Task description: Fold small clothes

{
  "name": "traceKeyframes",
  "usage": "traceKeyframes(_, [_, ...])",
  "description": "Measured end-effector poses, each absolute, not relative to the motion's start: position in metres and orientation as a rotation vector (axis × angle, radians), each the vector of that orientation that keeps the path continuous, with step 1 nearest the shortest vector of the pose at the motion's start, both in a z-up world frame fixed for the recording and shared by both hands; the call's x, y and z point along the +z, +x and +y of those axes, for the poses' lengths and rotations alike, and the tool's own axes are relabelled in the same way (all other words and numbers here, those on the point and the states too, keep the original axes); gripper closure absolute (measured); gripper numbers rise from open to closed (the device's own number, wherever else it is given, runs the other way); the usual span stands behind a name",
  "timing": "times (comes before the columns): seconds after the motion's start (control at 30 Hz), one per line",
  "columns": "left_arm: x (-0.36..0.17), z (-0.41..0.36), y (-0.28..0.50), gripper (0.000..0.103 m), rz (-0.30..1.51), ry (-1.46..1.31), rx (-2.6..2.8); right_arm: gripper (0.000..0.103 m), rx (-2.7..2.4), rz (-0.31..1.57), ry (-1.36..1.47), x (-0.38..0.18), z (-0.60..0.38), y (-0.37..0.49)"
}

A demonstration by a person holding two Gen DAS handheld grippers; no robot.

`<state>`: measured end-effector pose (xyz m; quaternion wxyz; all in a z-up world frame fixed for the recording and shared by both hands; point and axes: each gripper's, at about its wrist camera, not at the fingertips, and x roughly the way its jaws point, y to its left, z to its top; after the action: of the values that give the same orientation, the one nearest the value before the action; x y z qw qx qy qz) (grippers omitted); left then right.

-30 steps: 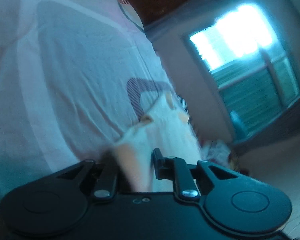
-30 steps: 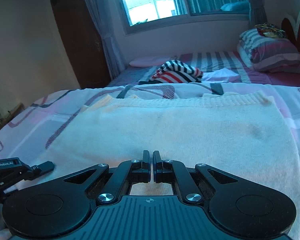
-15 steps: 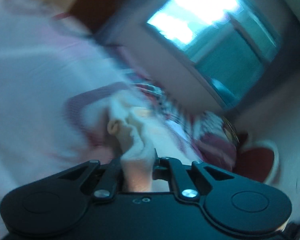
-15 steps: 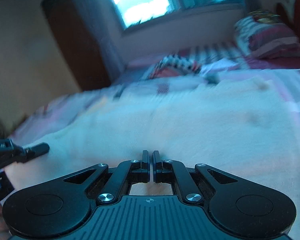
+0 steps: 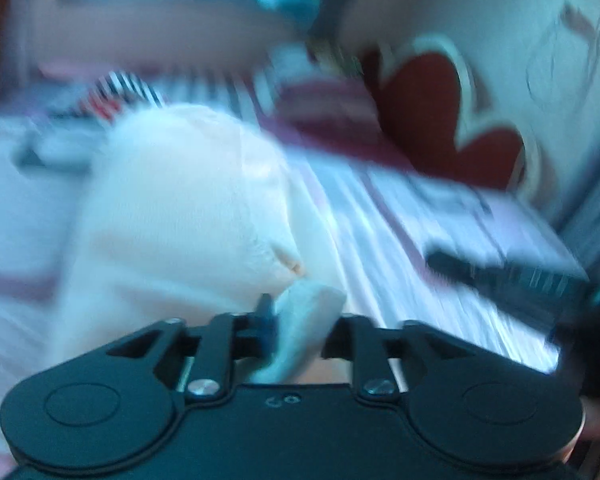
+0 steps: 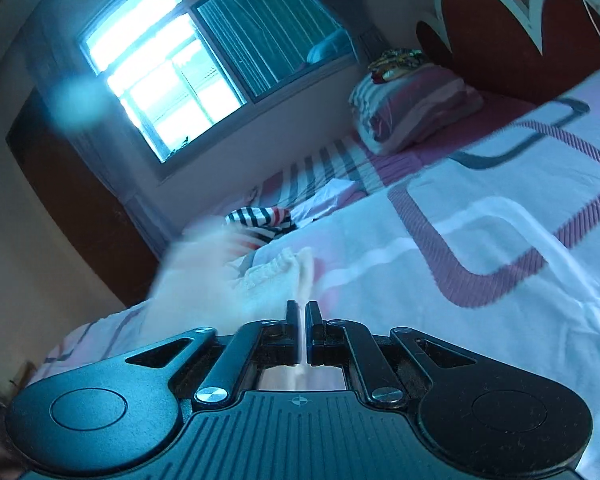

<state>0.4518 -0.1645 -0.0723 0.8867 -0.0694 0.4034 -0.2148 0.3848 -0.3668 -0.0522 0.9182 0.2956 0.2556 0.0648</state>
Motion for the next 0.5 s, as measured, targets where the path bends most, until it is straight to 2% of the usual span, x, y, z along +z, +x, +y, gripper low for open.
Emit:
traceKeyframes(0.07, [-0.070, -0.161, 0.444, 0.062, 0.839, -0.146, -0.475, 0.099, 0.146, 0.534, 0.628, -0.049, -0.374, 0.380])
traceKeyframes(0.13, [-0.055, -0.138, 0.432, 0.037, 0.761, -0.207, -0.507, 0.096, 0.175, 0.531, 0.641, -0.043, -0.372, 0.382])
traceKeyframes(0.17, [-0.047, -0.126, 0.428, 0.031, 0.711, -0.223, -0.491, 0.078, 0.186, 0.532, 0.646, -0.041, -0.371, 0.383])
traceKeyframes(0.2, [-0.040, -0.114, 0.425, 0.022, 0.655, -0.235, -0.459, 0.050, 0.204, 0.539, 0.655, -0.040, -0.370, 0.386])
traceKeyframes(0.23, [-0.033, -0.103, 0.425, 0.020, 0.606, -0.238, -0.423, 0.041, 0.227, 0.541, 0.663, -0.041, -0.366, 0.391])
traceKeyframes(0.27, [-0.030, -0.091, 0.430, 0.021, 0.574, -0.237, -0.380, 0.040, 0.251, 0.542, 0.665, -0.041, -0.358, 0.397])
traceKeyframes(0.33, [-0.035, -0.074, 0.447, 0.033, 0.584, -0.241, -0.296, 0.040, 0.317, 0.572, 0.663, -0.044, -0.345, 0.408])
traceKeyframes(0.37, [-0.040, -0.068, 0.457, 0.036, 0.607, -0.254, -0.283, 0.040, 0.342, 0.594, 0.664, -0.048, -0.338, 0.414])
traceKeyframes(0.5, [-0.078, -0.059, 0.489, 0.040, 0.735, -0.194, -0.226, 0.040, 0.359, 0.656, 0.623, -0.057, -0.314, 0.432])
